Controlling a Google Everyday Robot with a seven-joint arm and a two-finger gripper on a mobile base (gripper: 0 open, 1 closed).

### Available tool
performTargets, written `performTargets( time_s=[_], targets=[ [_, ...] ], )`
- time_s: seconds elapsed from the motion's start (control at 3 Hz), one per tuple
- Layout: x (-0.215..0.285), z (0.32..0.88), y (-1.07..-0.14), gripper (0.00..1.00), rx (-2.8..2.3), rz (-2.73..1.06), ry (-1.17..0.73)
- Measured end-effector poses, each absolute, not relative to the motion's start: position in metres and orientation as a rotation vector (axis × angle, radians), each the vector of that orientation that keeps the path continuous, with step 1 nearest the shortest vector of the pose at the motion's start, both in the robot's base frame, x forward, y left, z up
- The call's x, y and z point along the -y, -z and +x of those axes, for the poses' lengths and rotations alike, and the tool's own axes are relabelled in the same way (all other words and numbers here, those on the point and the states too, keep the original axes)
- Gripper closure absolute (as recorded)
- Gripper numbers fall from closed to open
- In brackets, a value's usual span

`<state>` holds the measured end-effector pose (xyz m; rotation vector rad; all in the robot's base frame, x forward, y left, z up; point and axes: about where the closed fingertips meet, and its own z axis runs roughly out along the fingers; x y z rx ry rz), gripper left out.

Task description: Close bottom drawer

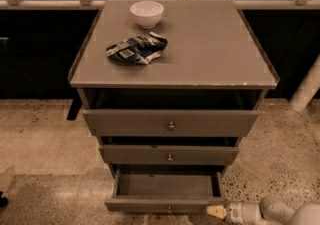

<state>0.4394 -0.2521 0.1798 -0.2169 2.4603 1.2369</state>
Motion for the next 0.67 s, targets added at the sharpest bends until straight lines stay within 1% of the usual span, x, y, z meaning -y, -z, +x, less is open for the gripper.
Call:
performTargets(
  time_s=[0.33, 0.67],
  targets=[
    [0.2428, 0.4611, -0.1735, 1.00, -2.453, -0.260, -1.231],
    [0.2428, 0.4603, -0.1734, 1.00, -2.453, -0.260, -1.231]
  ],
)
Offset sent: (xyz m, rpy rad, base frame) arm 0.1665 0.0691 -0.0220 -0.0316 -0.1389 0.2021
